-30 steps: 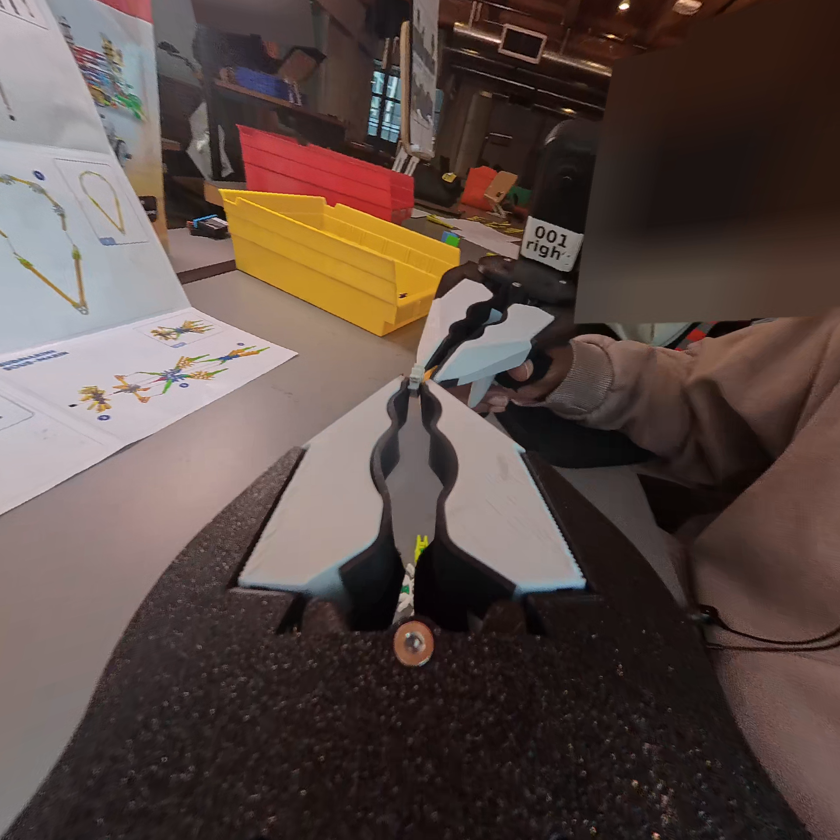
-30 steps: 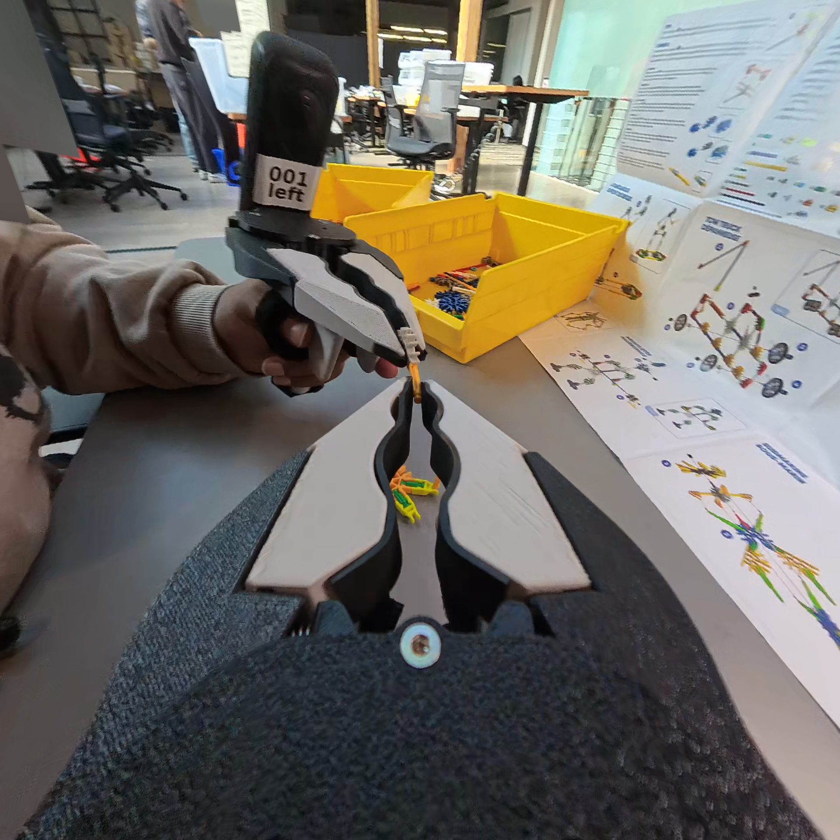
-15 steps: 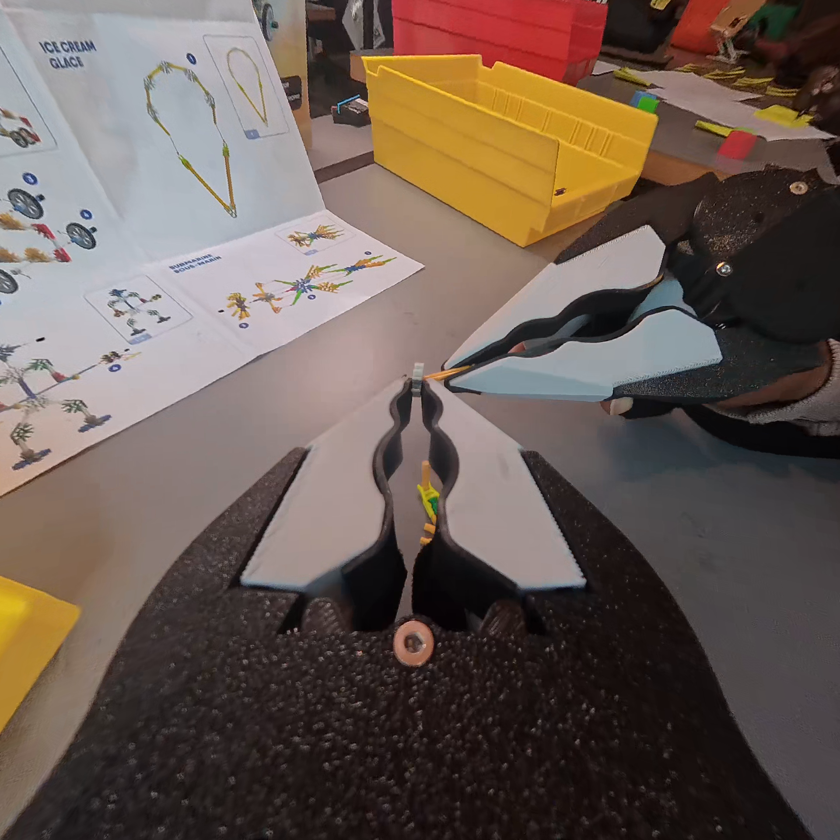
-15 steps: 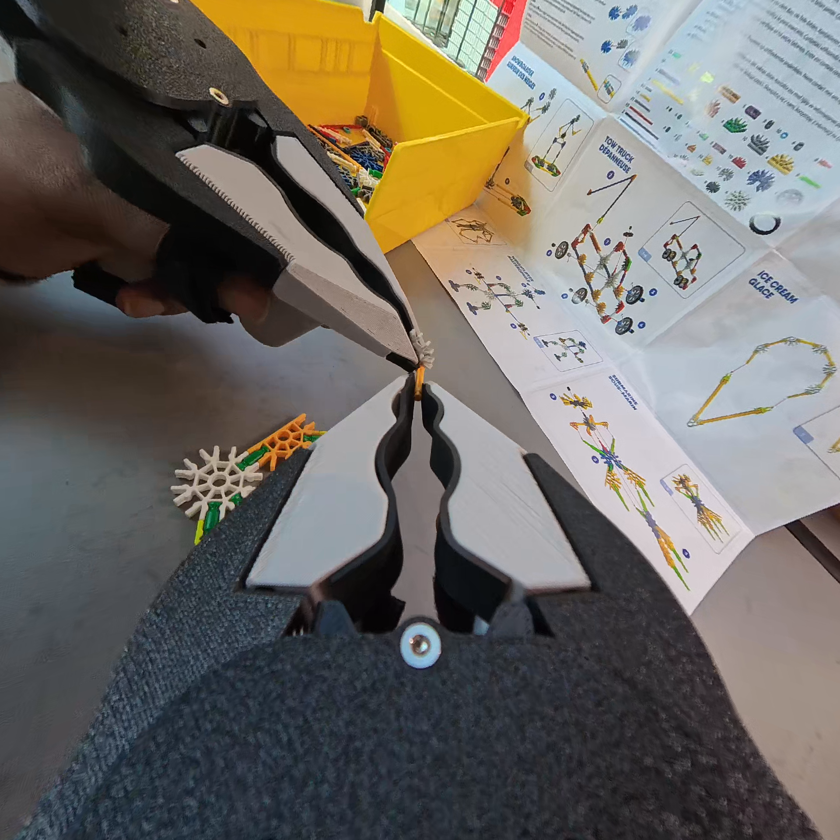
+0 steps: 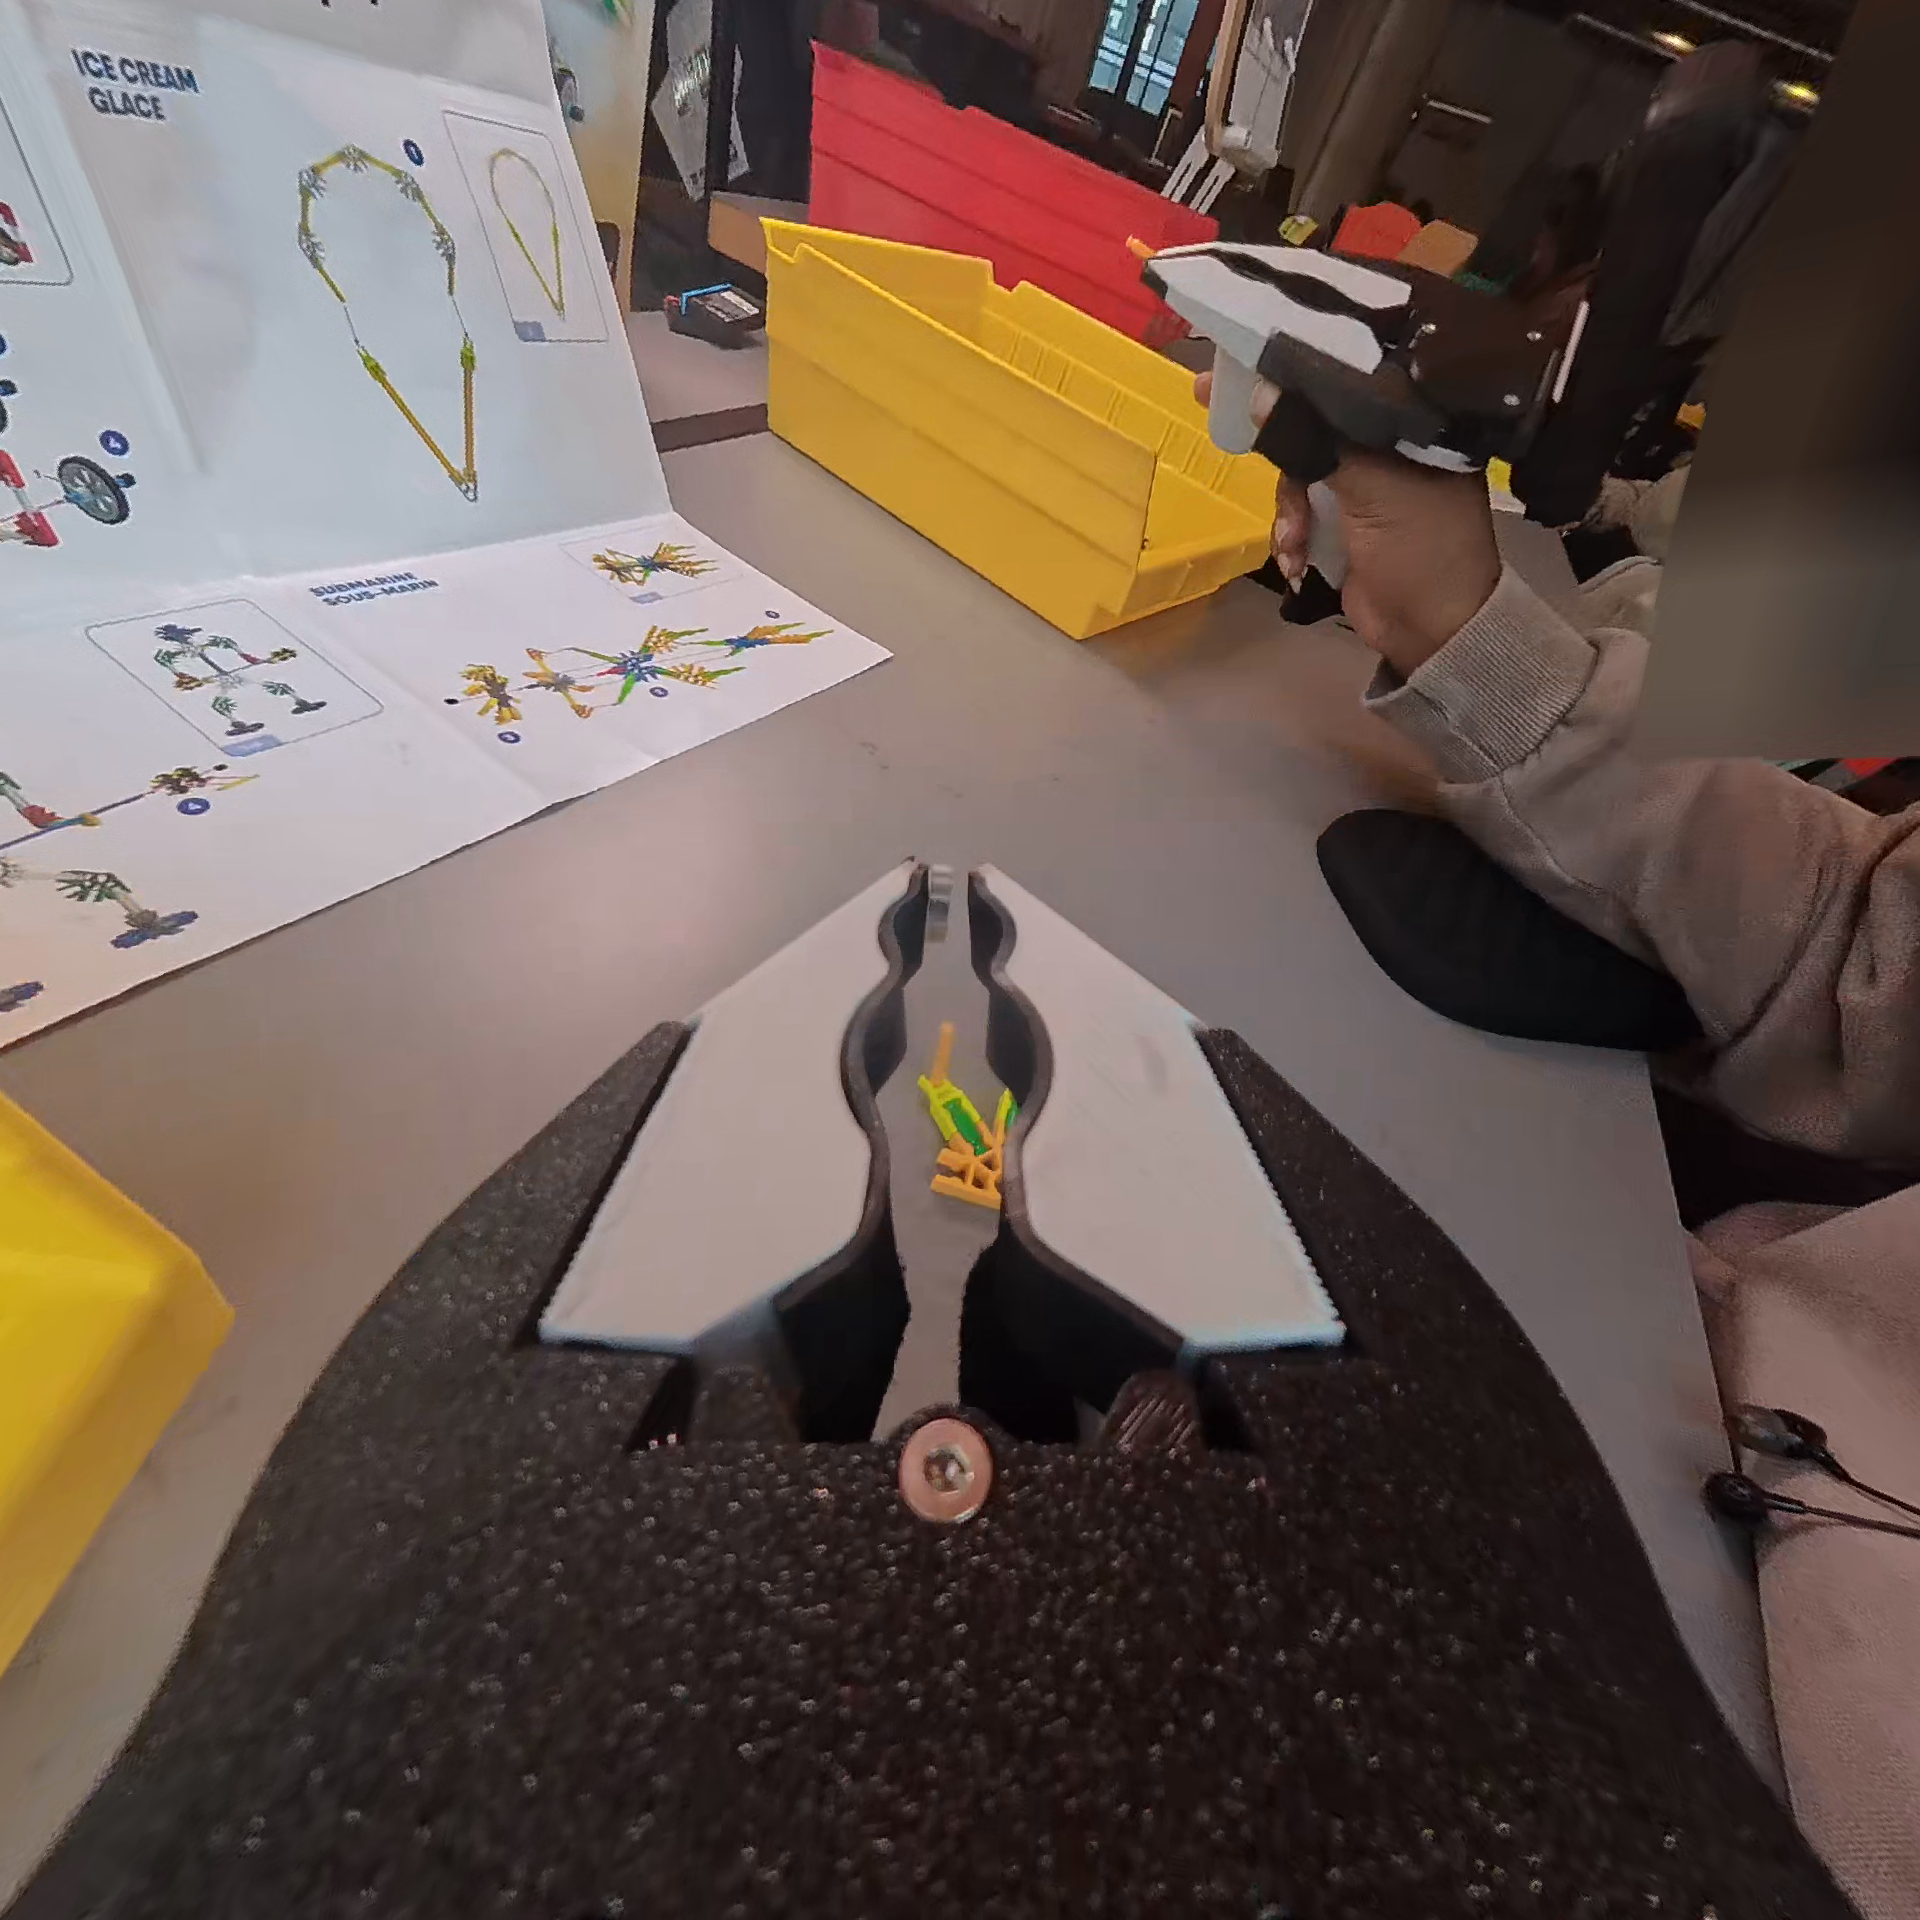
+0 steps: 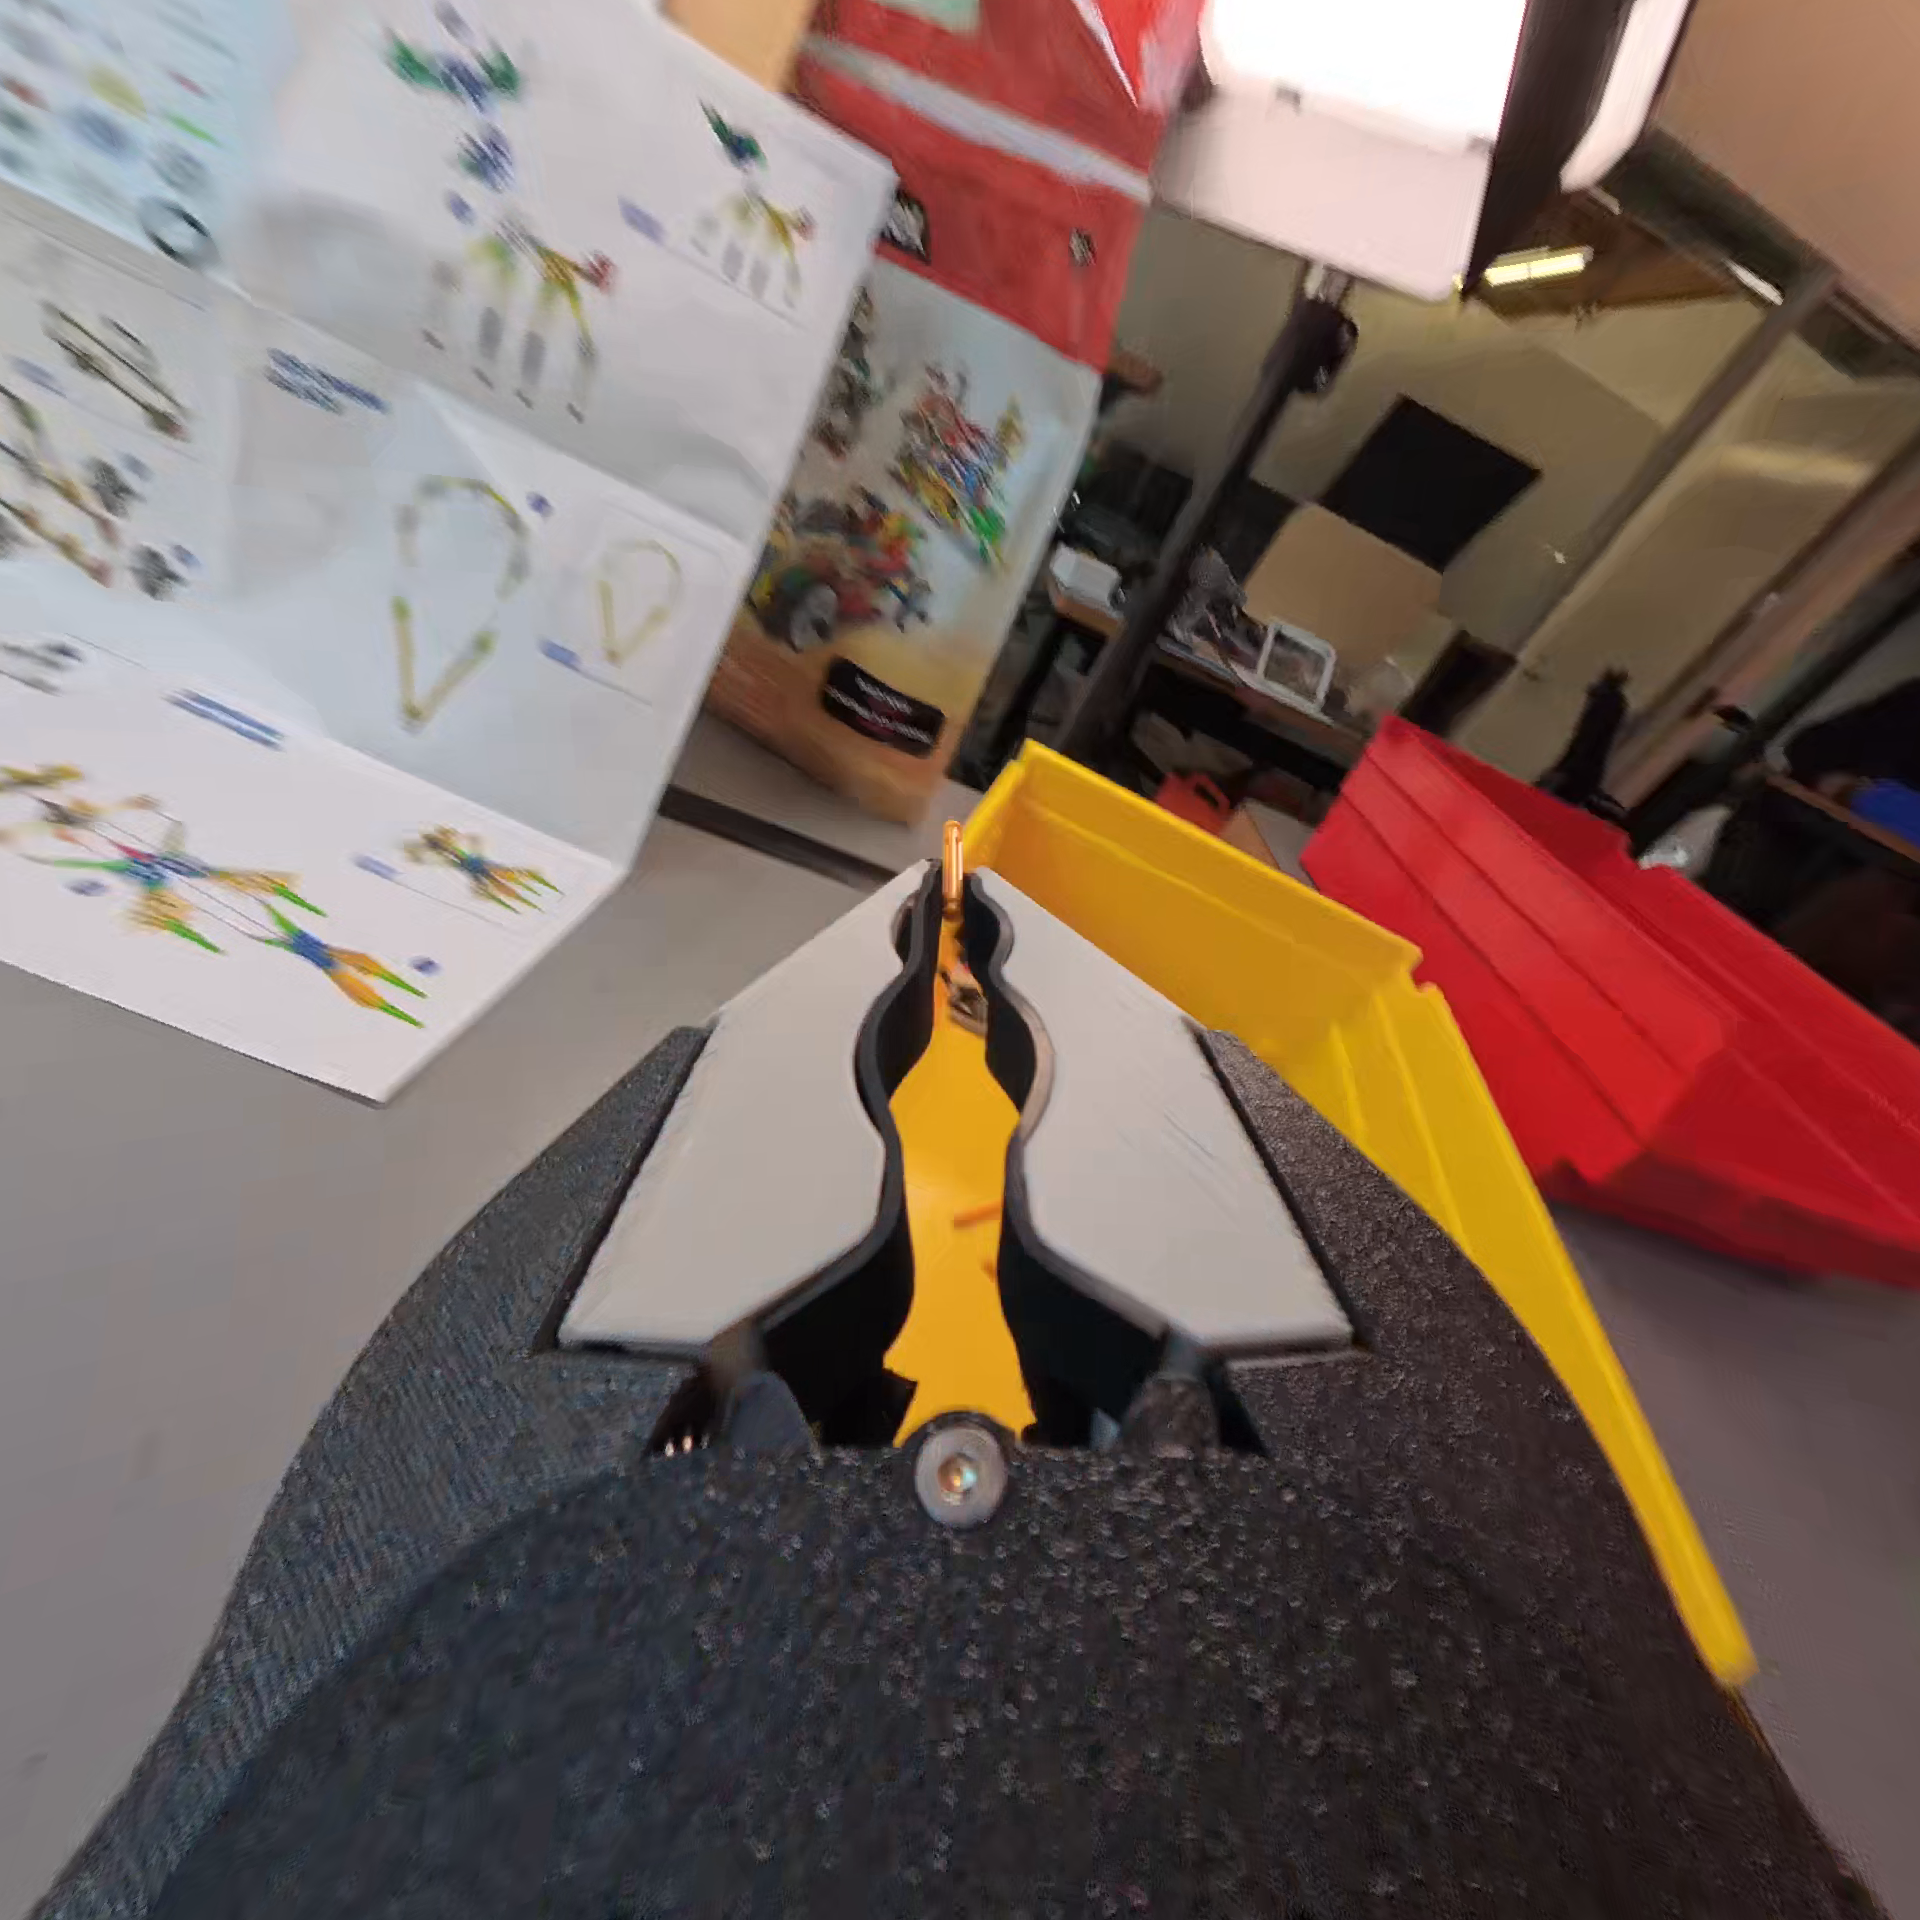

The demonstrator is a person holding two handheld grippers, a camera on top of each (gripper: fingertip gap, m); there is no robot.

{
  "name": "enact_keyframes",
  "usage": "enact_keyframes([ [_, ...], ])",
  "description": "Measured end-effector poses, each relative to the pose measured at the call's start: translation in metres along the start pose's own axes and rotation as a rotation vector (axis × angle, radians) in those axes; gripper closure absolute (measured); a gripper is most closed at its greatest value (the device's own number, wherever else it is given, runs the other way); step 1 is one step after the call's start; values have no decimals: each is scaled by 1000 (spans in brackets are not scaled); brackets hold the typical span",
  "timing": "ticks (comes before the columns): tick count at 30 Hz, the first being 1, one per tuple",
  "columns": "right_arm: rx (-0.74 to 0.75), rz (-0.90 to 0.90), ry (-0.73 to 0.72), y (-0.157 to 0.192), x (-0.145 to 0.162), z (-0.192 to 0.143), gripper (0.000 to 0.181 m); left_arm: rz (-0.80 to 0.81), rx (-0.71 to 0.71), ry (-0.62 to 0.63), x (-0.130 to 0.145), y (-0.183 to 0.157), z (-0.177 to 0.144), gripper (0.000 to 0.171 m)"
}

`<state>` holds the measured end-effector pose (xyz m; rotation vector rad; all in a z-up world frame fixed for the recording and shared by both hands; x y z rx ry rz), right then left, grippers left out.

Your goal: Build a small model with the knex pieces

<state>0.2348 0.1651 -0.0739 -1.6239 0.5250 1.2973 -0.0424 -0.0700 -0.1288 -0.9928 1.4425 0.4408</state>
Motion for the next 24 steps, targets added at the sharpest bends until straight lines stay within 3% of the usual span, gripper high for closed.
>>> enact_keyframes([
  [3, 48, 59, 196, -32, 58, 8, 164, -32, 31, 8, 5, -3, 5, 165],
  [5, 68, 95, 185, -37, 61, 8, 152, -48, 54, 11, 7, -5, 6, 166],
  [7, 40, 93, 62, -30, 36, 5, 145, -60, 65, 5, 7, -6, 6, 169],
  [12, -336, 53, -215, 60, -31, -16, 150, -39, 32, -8, 1, 2, 0, 171],
  [16, -581, -152, -235, 142, -38, -30, 151, -22, -14, 13, -4, 19, -12, 168],
  [20, -722, -254, -220, 185, -29, -41, 156, 63, 188, 189, 2, 2, -36, 155],
  [24, -759, -220, -190, 189, -24, -41, 159, 228, 357, 486, 42, -27, -63, 148],
])
Point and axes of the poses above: each gripper's, where its closed fingertips meet, z out along the fingers, x out of its underside, y = z × x across the jaws, the point moved 3 cm from there along -z, back along the fingers, and after that the axes turned 5 degrees about -y, right-handed, at the moved point
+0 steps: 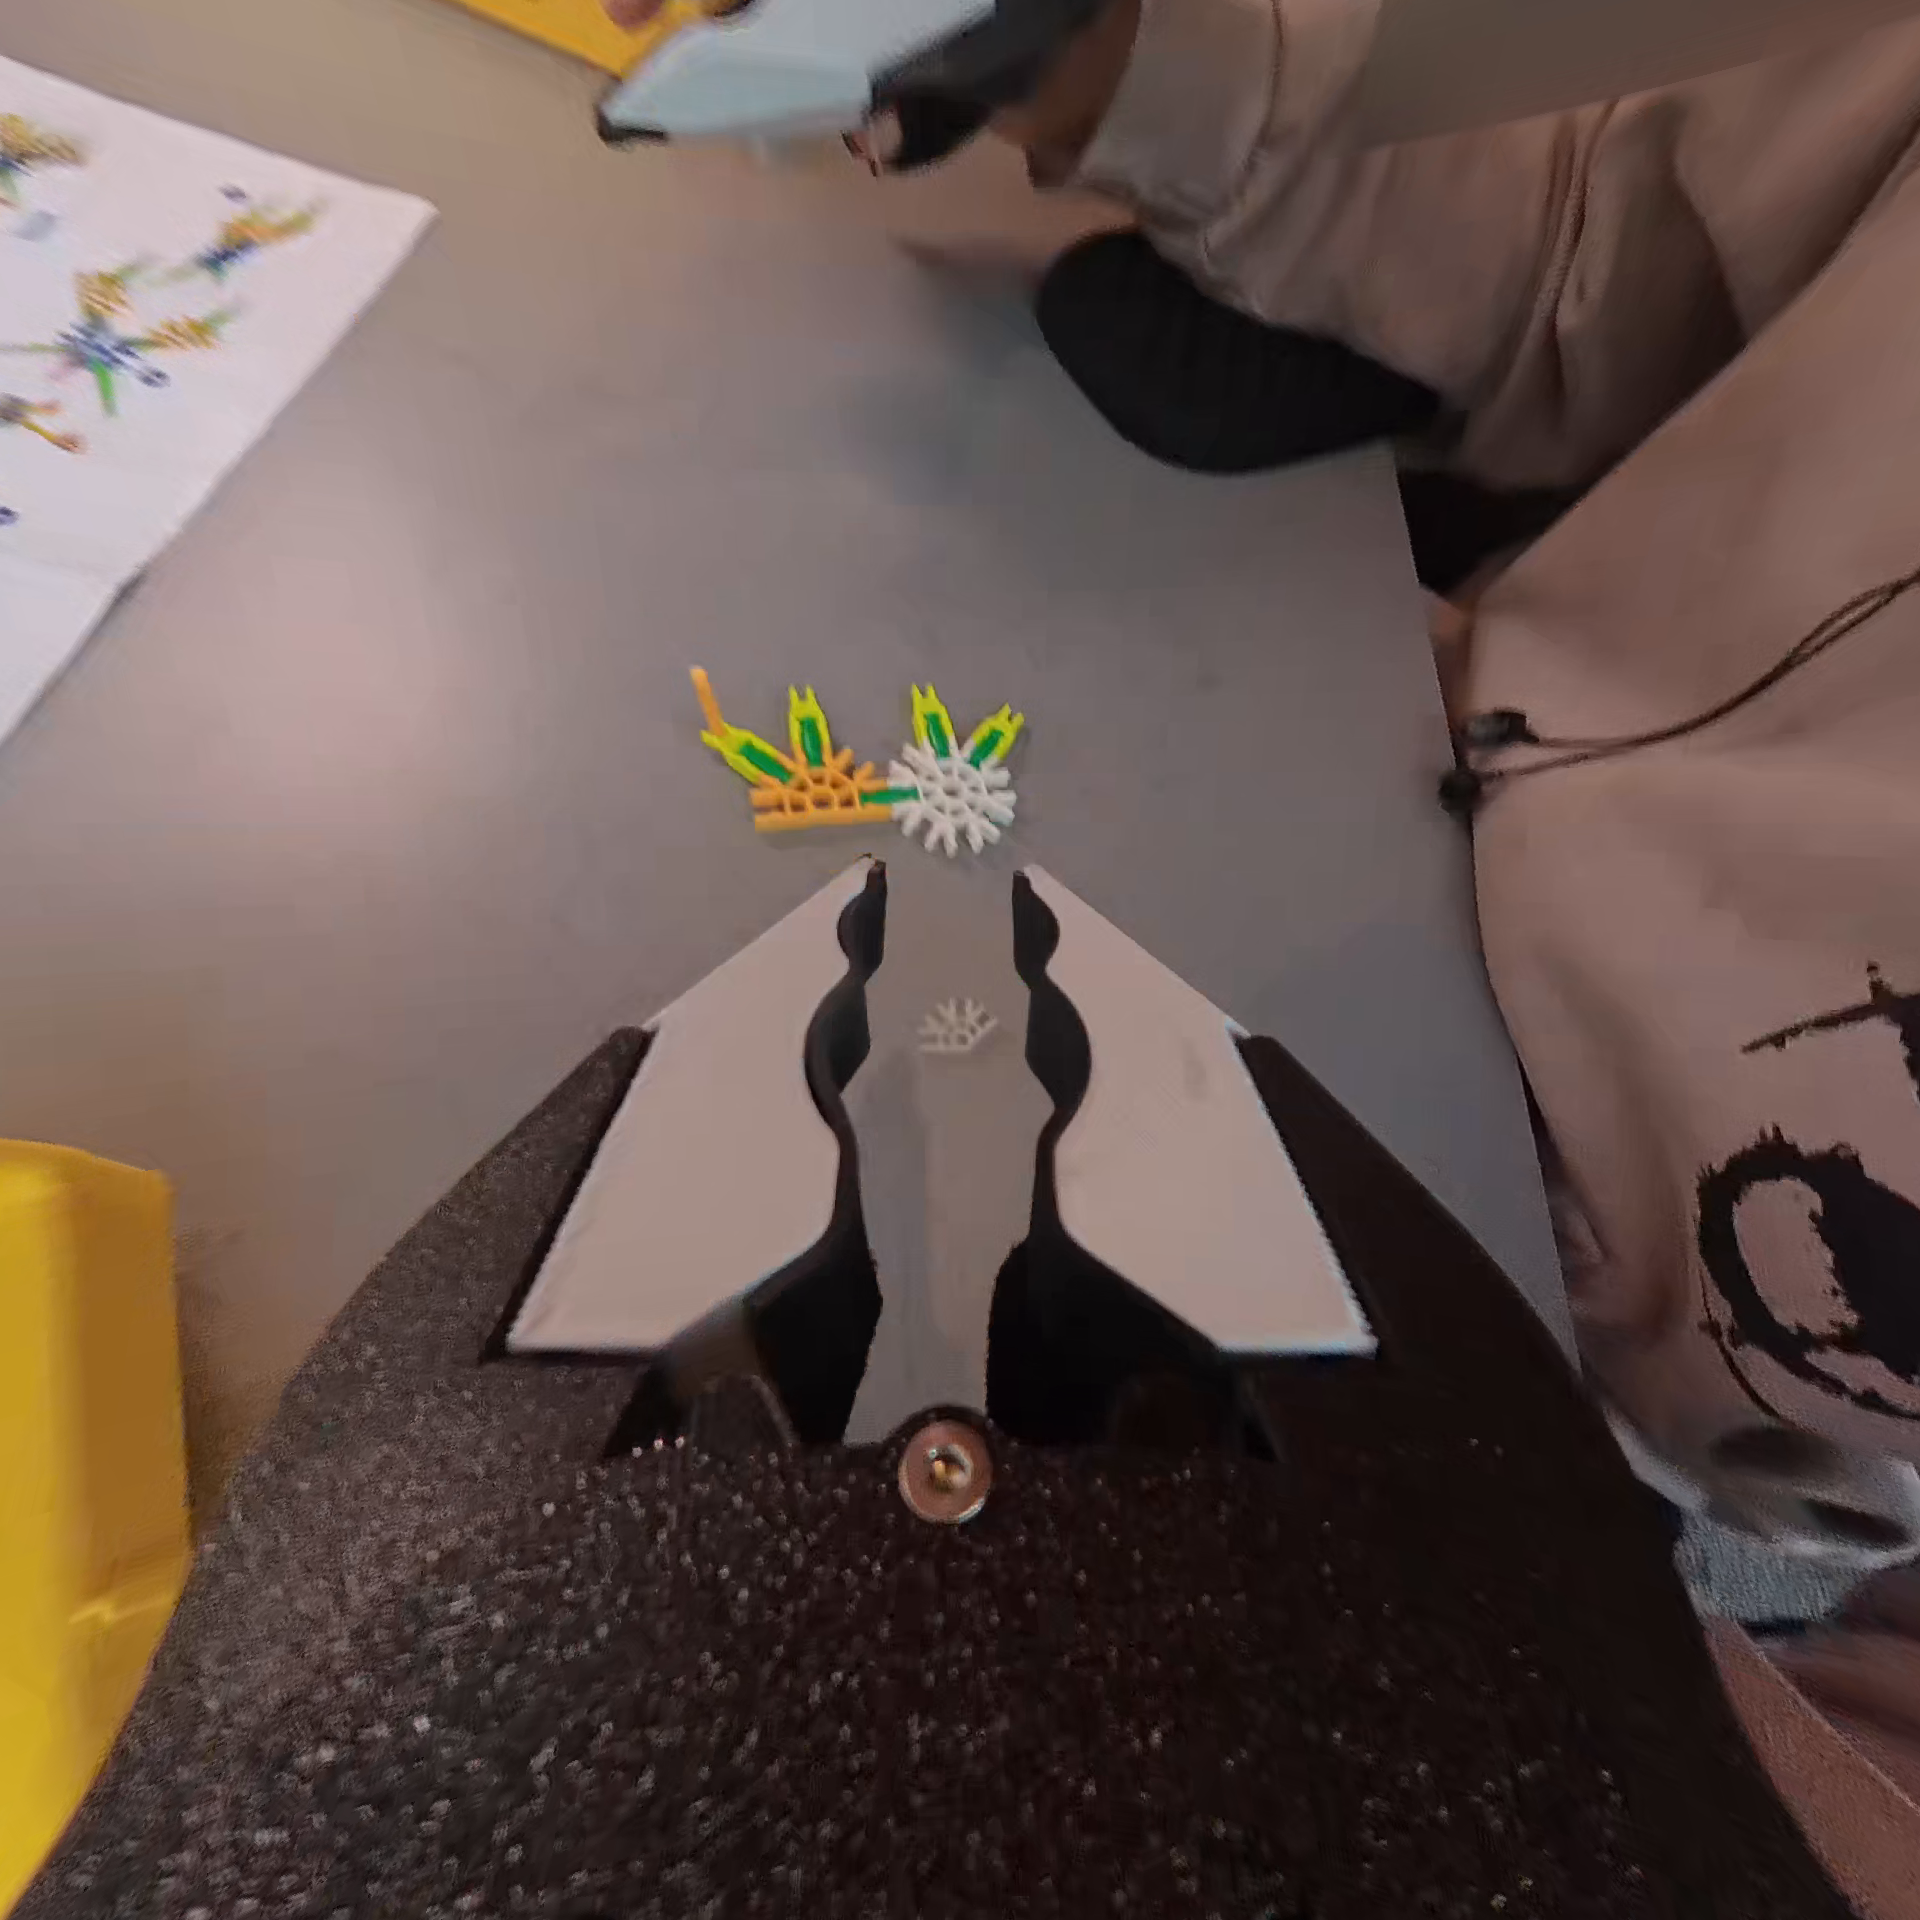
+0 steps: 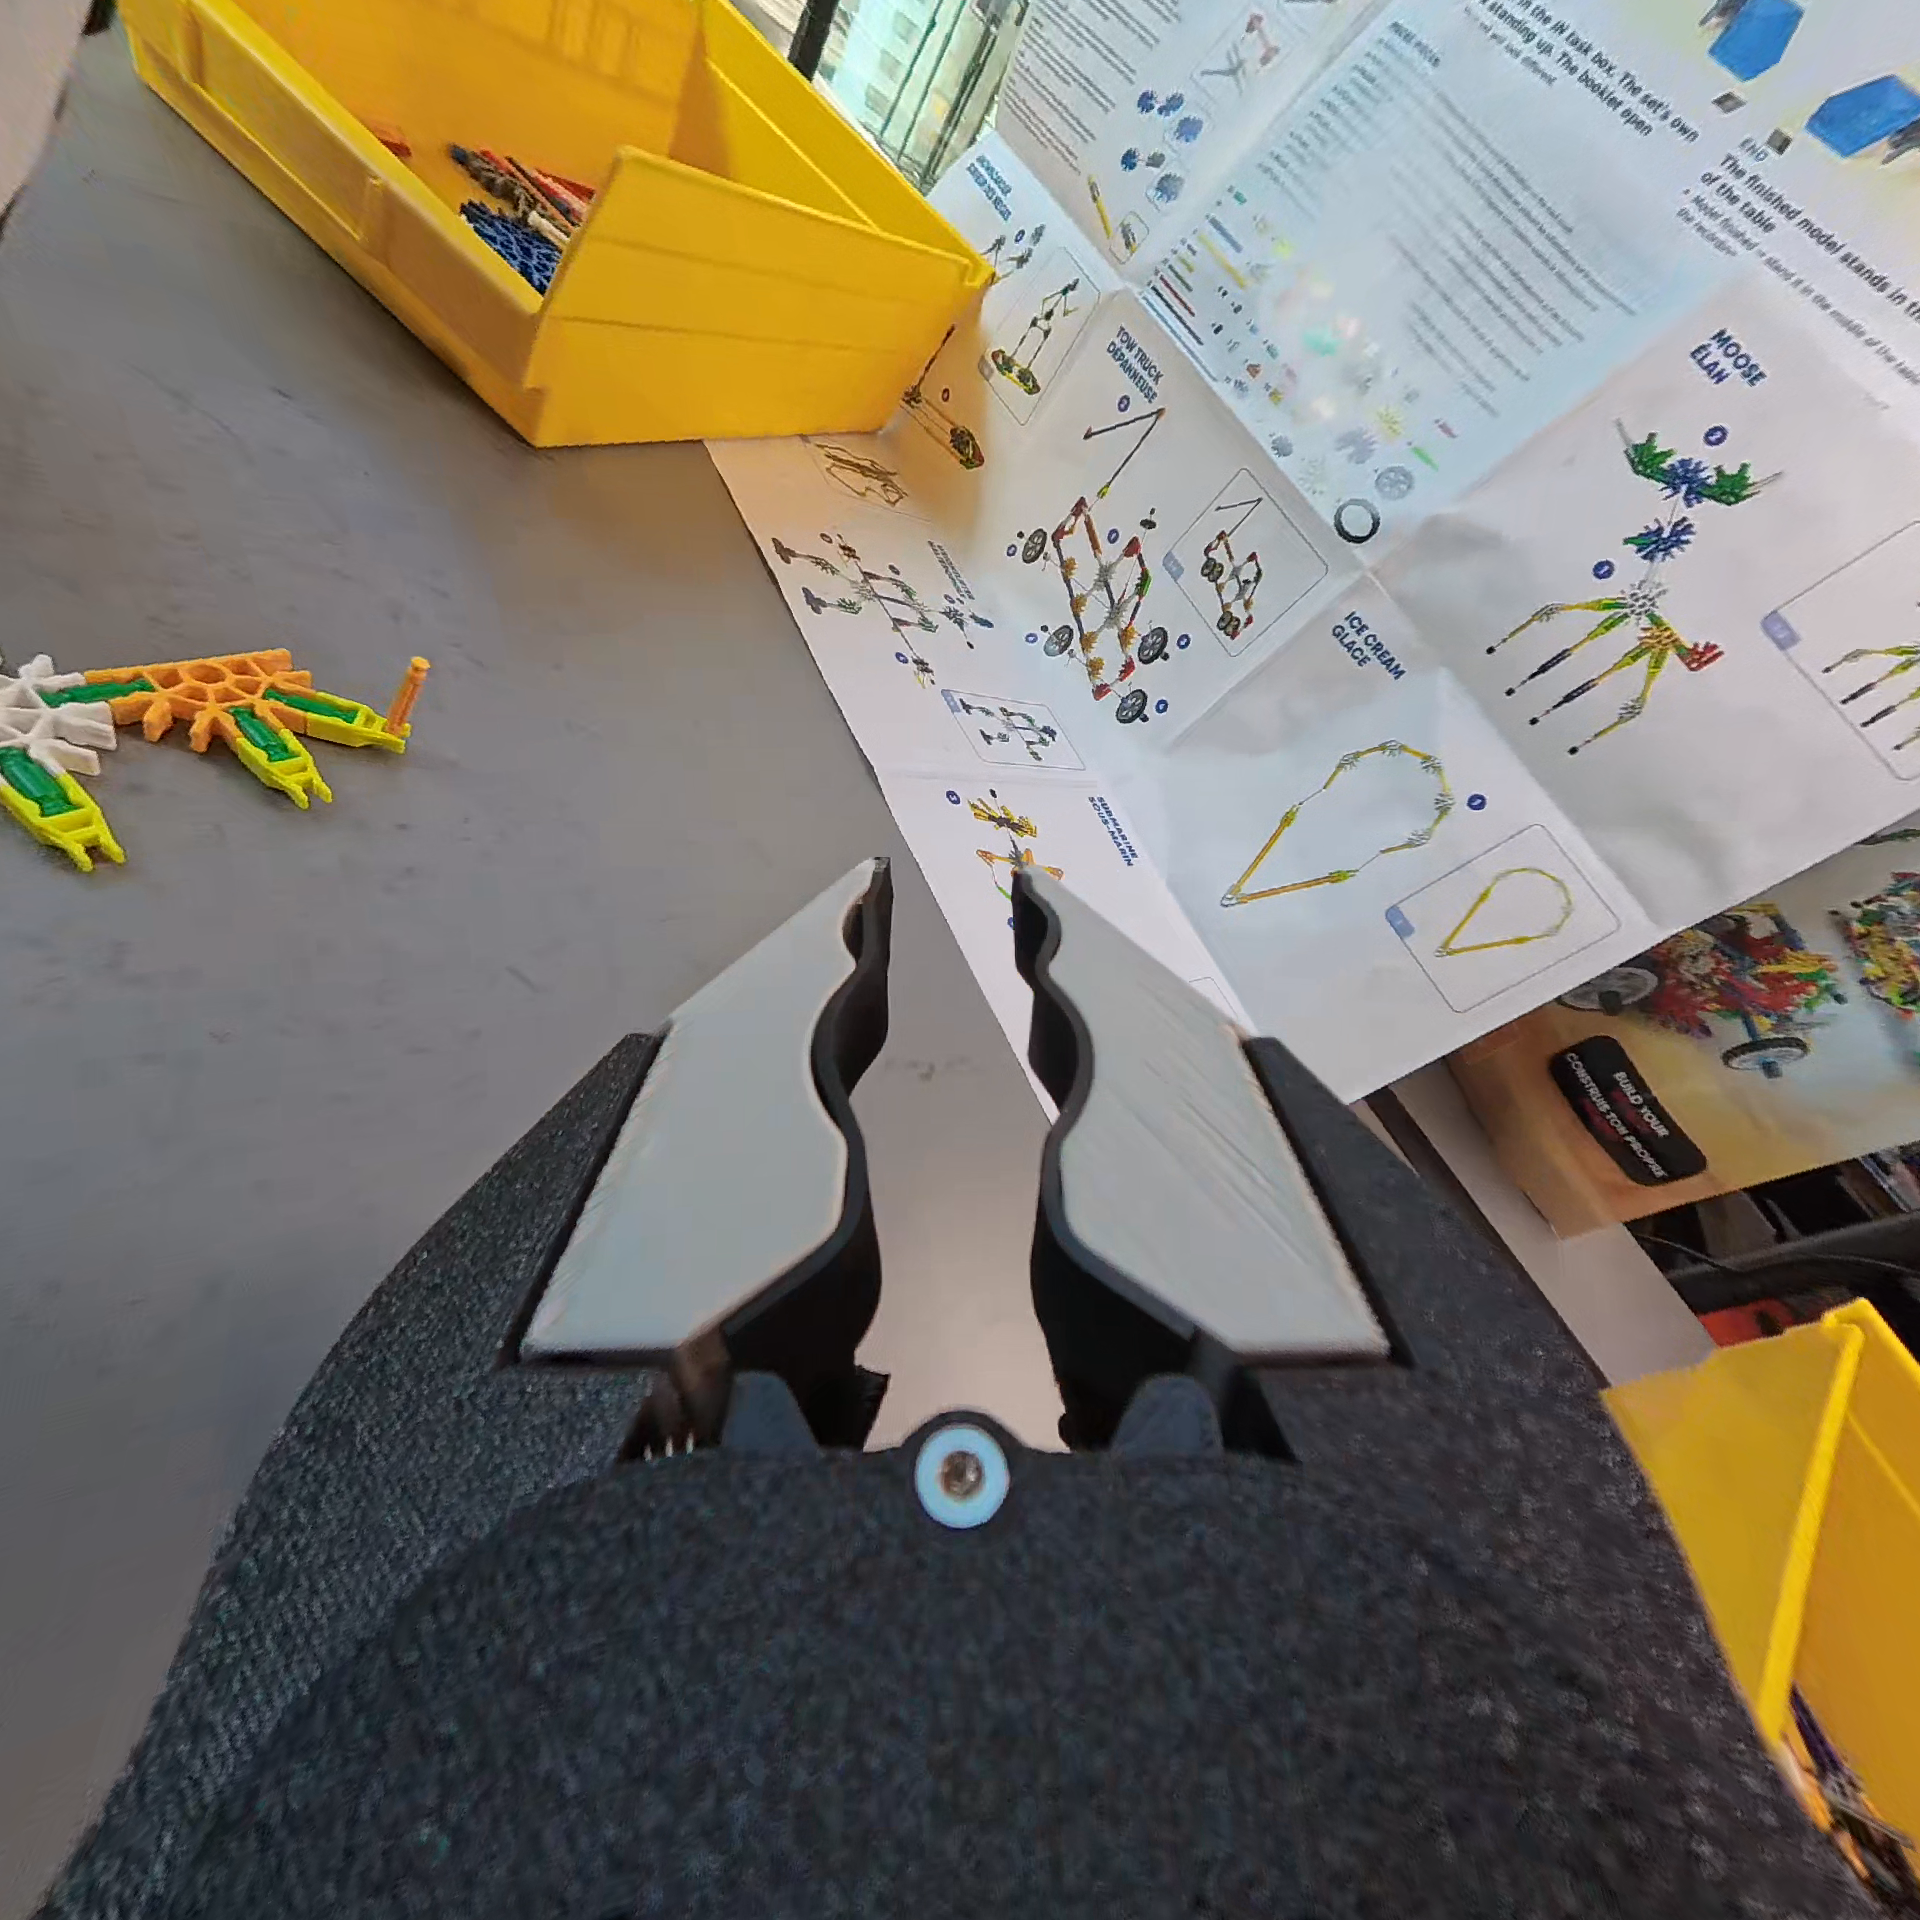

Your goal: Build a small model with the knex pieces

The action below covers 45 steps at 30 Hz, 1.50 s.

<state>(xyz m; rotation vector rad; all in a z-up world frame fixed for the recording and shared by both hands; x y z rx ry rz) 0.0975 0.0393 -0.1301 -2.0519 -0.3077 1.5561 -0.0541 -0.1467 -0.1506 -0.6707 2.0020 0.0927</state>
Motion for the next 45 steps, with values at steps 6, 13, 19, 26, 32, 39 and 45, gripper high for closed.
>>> enact_keyframes([
  [6, 11, 23, 21, -5, 5, -2, 161, 81, -65, 340, 45, -1, 27, 143],
  [13, 0, 26, 25, -2, 6, 0, 162, 119, -134, 368, 45, 7, 30, 156],
  [19, -4, 26, 4, 0, 0, -1, 163, 182, -397, 97, -7, 31, -16, 157],
  [26, -70, 39, -95, 17, -20, -1, 166, -62, -1369, -213, -14, 75, -248, 156],
  [32, -232, 25, -114, 57, -37, 6, 166, -349, -1691, -36, 68, 79, -334, 143],
  [39, -367, 230, 20, 92, -48, 38, 162, -215, -1260, -471, -10, 80, -258, 136],
  [45, -486, 307, 263, 116, -25, 64, 162, -133, -729, -547, -80, 70, -124, 134],
])
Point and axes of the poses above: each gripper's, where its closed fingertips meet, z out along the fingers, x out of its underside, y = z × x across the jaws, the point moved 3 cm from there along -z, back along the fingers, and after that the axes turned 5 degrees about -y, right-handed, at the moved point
